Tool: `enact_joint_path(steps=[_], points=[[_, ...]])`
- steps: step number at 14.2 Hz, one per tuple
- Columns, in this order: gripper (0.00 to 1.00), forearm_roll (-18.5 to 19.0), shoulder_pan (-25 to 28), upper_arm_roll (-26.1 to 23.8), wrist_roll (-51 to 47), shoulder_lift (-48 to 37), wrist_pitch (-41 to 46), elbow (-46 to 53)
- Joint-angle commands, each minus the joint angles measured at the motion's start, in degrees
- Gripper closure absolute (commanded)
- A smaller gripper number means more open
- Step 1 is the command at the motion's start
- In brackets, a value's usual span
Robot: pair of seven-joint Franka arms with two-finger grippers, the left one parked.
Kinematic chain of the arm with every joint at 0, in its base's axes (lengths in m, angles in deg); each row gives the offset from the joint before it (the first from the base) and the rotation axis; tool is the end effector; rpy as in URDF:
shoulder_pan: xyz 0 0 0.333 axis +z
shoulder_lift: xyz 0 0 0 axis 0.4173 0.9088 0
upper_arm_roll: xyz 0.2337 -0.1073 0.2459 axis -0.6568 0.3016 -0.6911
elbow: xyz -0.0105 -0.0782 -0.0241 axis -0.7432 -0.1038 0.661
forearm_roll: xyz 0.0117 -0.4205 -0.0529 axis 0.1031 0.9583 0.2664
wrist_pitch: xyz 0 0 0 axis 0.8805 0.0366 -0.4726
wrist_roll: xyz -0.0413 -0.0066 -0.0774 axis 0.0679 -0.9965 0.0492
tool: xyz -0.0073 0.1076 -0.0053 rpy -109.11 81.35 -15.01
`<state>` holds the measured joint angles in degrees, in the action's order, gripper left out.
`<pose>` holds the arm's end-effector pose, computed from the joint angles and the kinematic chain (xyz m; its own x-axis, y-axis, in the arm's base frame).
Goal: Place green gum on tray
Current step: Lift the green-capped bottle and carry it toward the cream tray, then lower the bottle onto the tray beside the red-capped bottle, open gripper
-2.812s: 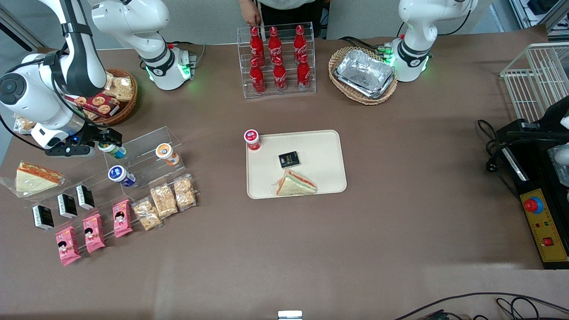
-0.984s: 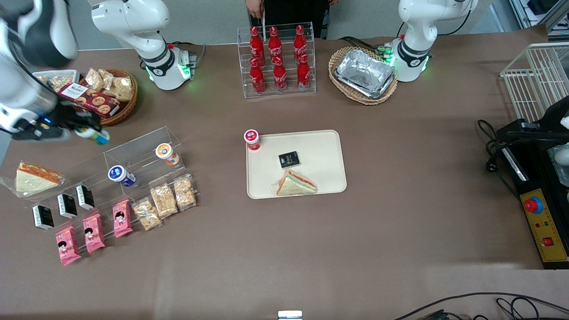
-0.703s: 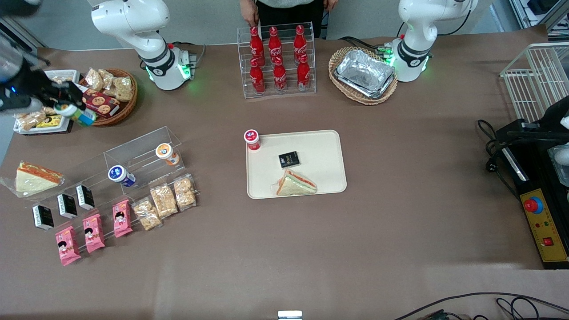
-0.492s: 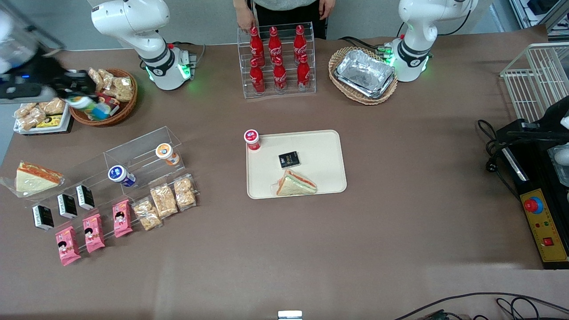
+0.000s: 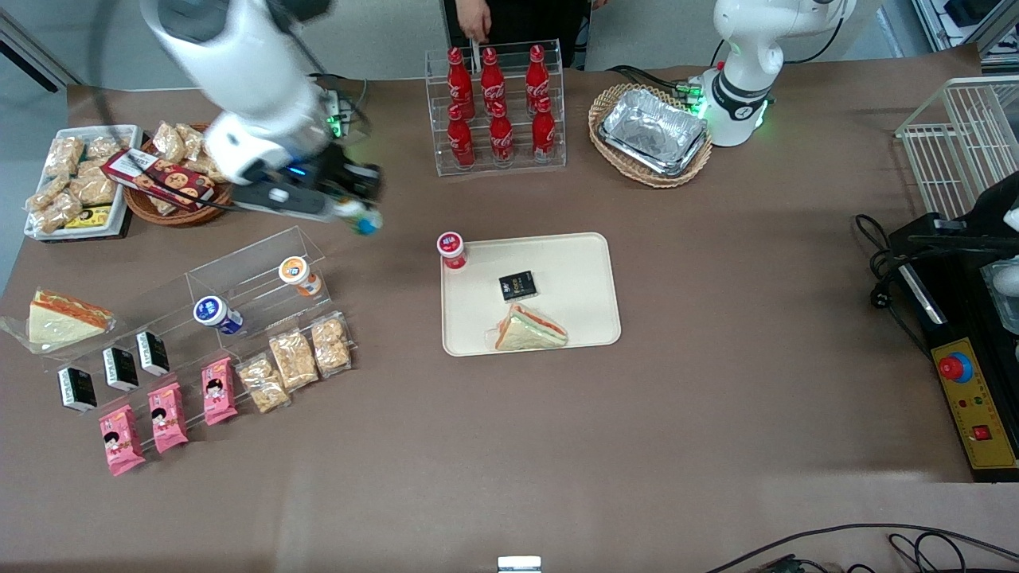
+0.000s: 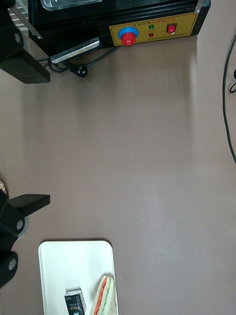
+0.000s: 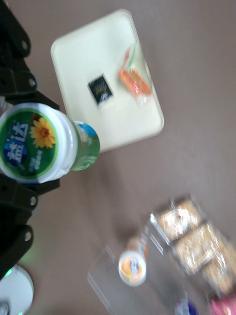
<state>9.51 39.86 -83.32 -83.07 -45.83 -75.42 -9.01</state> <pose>0.4981 0.3240 0.6078 0.9648 -0.2534 -0.0706 -0.2566 -0.9657 -0.0400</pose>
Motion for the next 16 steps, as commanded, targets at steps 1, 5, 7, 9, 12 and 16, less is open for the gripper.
enact_joint_path(steps=[1, 5, 7, 9, 12, 16], points=[[0.71, -0.5, 2.8, -2.3, -5.9, 9.1, -10.2, -0.9], [0.7, -0.4, 6.7, -2.3, -8.2, 14.0, -27.4, -11.6], [0.7, -0.3, 8.4, -2.2, -8.2, 17.8, -32.0, -14.0], [0.7, -0.2, 9.5, -2.2, -8.3, 20.2, -34.6, -15.5], [0.7, 1.1, 11.0, -2.0, -8.3, 23.1, -39.2, -18.1], [0.69, 6.1, 11.3, -1.9, -10.9, 27.3, -44.0, -18.2]])
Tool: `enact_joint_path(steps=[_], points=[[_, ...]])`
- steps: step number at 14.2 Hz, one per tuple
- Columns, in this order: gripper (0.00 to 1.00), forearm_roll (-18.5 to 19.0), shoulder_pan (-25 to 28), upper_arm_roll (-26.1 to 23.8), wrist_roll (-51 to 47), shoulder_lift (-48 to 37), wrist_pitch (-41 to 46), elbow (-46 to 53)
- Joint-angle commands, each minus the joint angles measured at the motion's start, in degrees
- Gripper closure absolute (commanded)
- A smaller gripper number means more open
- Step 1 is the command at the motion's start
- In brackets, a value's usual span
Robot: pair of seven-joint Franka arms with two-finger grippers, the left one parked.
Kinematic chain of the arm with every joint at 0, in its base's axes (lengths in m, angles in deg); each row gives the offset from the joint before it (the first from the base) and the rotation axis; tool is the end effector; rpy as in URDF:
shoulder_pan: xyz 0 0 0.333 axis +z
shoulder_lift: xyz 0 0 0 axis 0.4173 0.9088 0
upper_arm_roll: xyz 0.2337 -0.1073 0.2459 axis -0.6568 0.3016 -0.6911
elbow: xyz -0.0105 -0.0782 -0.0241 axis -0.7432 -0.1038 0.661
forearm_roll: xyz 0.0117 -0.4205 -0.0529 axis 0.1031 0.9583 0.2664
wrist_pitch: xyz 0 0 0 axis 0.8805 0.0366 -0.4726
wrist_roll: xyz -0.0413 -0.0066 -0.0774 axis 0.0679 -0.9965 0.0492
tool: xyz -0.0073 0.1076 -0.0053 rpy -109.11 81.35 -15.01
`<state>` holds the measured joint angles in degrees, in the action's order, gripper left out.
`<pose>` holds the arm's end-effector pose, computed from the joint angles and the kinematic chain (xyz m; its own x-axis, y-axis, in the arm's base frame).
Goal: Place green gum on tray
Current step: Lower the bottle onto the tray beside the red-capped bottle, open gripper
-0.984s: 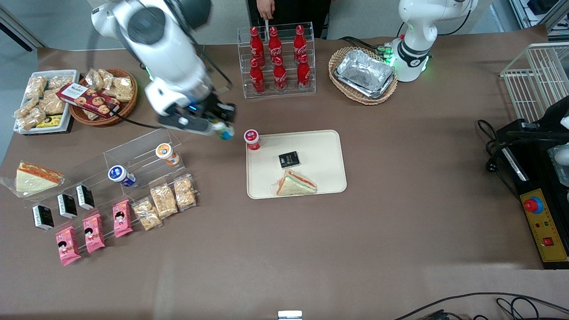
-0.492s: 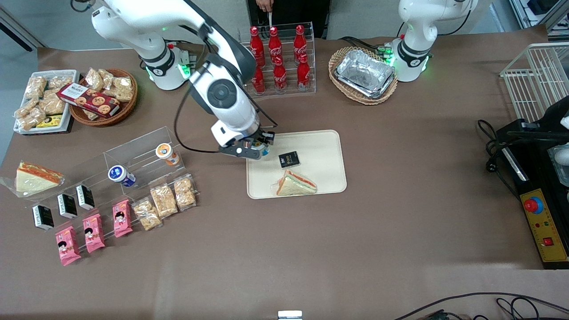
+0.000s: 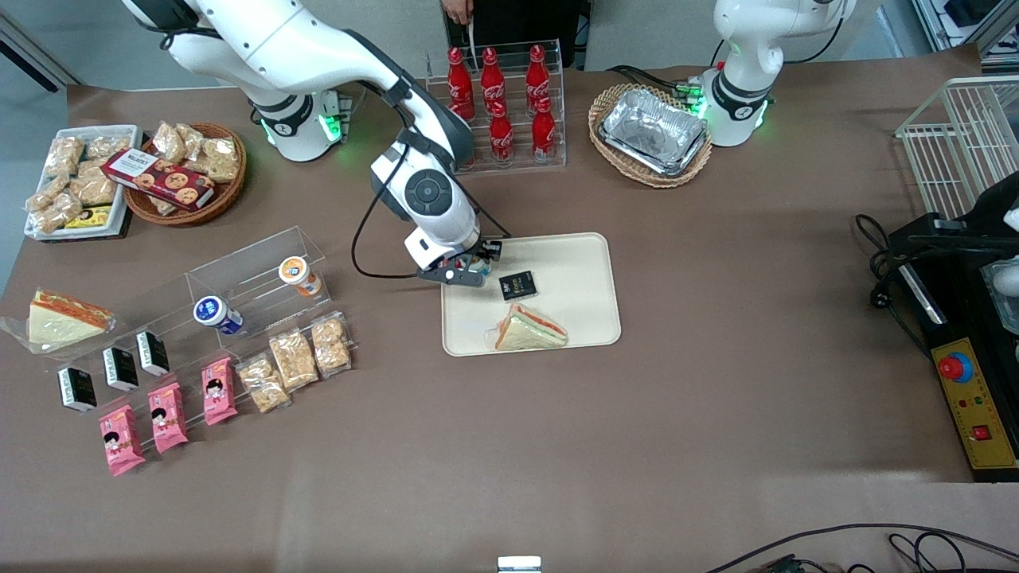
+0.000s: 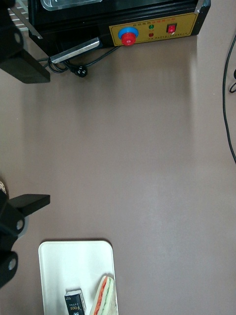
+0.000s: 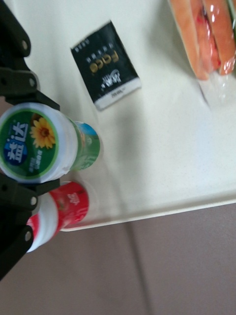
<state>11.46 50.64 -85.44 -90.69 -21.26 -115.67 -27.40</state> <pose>0.4534 0.4475 0.2544 0.9645 -0.2062 -0.1648 -0.2181 -0.9742 -0.0578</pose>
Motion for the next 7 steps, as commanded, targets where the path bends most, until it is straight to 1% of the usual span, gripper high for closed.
enact_joint_path(steps=[1, 2, 3, 4, 5, 6, 7], points=[[0.69, 7.2, 0.7, 0.2, -5.4, 4.1, -5.5, 0.3], [0.68, 10.7, 0.9, 0.2, -8.1, 5.1, -5.9, 0.6], [0.68, 13.4, 1.3, 0.1, -10.3, 5.5, -5.9, 0.6], [0.6, 14.8, 1.4, 0.1, -11.6, 6.0, -5.9, 1.3], [0.4, 14.9, 1.4, 0.1, -11.6, 6.7, -5.8, 2.1], [0.05, 14.9, 1.4, 0.1, -11.7, 6.9, -5.8, 2.3], [0.01, 14.9, 1.4, 0.1, -11.6, 6.9, -5.8, 2.4]])
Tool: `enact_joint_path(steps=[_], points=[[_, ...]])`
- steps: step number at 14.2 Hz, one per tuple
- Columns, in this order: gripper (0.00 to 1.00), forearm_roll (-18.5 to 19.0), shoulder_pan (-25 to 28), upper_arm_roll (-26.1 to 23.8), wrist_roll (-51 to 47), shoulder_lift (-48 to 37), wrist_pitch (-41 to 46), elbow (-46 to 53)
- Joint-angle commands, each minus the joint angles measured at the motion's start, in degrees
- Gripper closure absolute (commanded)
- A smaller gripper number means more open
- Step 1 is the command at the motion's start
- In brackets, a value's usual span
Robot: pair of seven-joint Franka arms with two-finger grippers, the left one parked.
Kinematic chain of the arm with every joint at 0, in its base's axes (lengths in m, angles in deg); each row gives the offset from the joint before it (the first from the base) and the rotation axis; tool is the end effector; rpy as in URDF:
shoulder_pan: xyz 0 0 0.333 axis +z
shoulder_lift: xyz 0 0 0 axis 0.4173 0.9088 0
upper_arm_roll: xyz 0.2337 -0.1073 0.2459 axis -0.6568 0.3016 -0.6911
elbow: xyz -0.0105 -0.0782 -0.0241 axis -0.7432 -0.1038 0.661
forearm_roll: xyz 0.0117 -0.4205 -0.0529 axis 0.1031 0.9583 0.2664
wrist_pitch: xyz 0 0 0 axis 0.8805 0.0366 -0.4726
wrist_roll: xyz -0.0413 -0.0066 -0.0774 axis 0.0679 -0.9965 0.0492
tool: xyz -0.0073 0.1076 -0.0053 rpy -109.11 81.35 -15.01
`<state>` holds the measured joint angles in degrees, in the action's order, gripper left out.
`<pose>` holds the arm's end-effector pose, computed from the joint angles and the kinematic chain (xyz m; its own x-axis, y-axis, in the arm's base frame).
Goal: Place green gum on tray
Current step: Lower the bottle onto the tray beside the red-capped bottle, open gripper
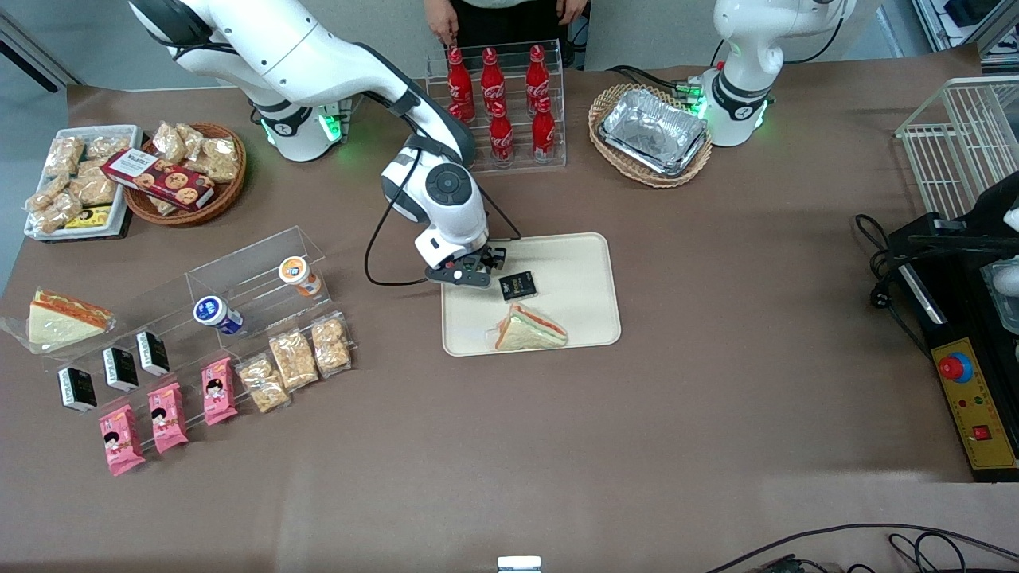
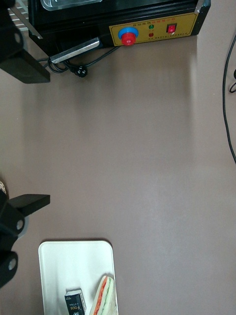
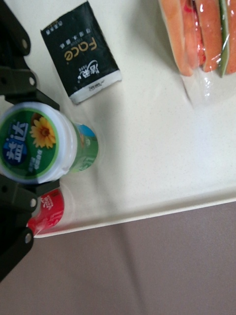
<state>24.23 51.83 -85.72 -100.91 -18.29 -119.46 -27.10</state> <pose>0.4457 0.4620 0.2310 0.9779 -0.2045 -0.0442 -0.2051 -0.9787 -0.0116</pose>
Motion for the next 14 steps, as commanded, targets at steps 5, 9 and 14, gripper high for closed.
enact_joint_path(steps=[5, 9, 14], points=[[0.0, 3.0, 0.1, 0.2, -0.1, 0.1, 2.1, 2.4], [0.0, 2.3, 0.2, 0.0, 0.6, -6.0, 19.5, 11.5], [0.0, 2.7, -1.8, 0.7, 8.1, -9.1, 35.3, 21.5]])
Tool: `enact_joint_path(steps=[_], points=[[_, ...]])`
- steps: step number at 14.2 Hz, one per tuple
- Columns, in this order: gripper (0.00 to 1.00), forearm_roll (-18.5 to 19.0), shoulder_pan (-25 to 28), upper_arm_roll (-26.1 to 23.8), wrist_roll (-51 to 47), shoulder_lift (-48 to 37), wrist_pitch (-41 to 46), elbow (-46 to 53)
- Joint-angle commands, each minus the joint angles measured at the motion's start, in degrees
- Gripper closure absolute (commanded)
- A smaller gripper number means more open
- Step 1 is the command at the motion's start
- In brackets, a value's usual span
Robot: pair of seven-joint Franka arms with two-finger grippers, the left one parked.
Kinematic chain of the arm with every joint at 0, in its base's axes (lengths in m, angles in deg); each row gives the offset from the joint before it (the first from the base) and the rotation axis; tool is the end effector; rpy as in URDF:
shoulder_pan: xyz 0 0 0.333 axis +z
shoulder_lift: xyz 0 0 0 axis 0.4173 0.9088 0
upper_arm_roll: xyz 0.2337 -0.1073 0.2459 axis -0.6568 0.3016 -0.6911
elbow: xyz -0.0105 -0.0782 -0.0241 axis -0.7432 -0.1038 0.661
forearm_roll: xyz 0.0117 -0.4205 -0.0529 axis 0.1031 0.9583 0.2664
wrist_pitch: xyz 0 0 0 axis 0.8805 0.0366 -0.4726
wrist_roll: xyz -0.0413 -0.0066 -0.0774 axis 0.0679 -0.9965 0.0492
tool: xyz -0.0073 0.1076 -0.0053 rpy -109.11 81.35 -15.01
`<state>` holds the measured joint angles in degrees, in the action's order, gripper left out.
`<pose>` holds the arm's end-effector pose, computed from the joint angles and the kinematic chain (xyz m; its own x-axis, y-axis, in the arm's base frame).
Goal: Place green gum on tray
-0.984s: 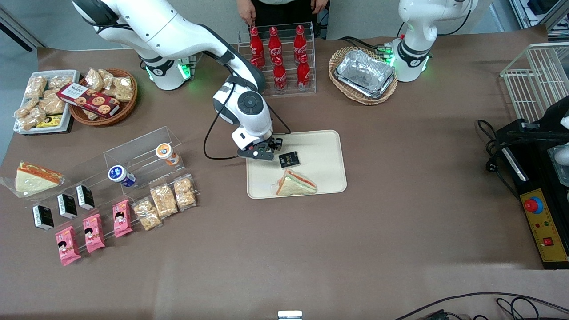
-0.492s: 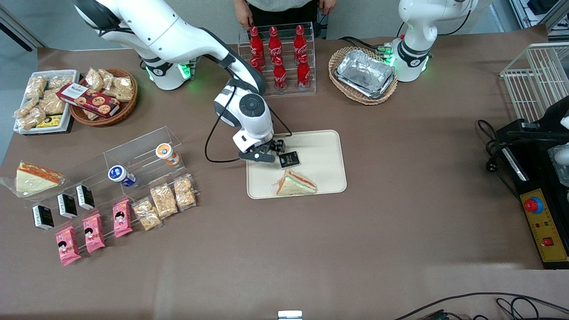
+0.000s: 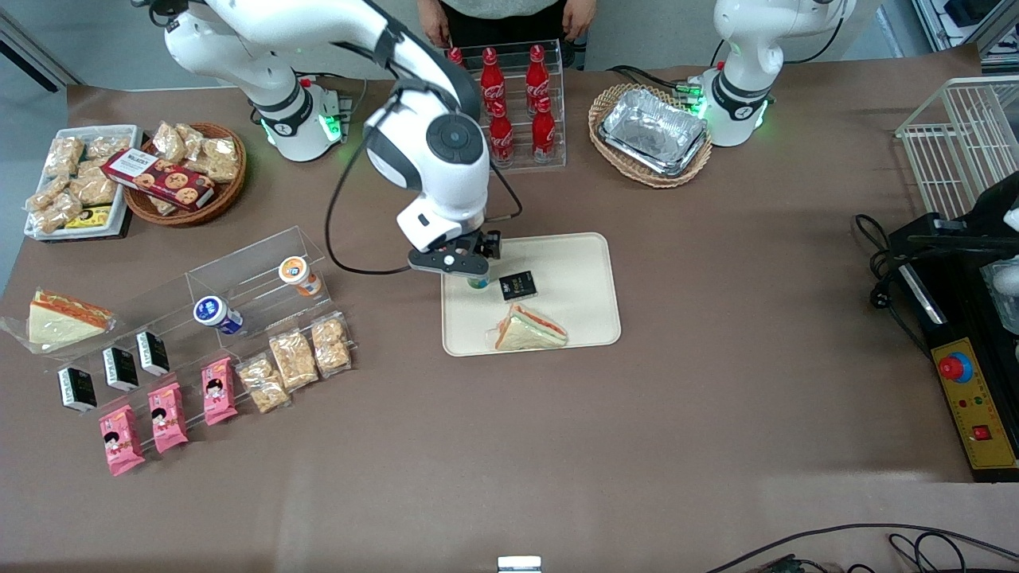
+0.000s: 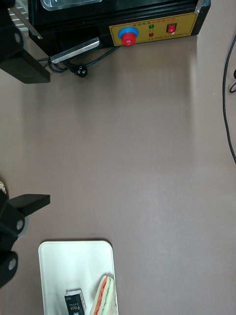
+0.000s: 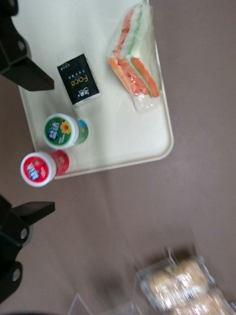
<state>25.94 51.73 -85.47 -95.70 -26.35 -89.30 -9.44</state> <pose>0.4951 0.4661 0.4159 0.9880 -0.1541 0.0114 -0.1543 -0.9797 0.1280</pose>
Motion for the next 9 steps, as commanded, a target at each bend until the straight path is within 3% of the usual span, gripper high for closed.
enact_joint_path(steps=[1, 9], points=[[0.0, 0.7, -4.2, 0.5, 4.9, -2.5, 5.9, 3.7], [0.0, -1.0, -23.0, 3.5, 40.2, -14.0, 14.7, 3.5]])
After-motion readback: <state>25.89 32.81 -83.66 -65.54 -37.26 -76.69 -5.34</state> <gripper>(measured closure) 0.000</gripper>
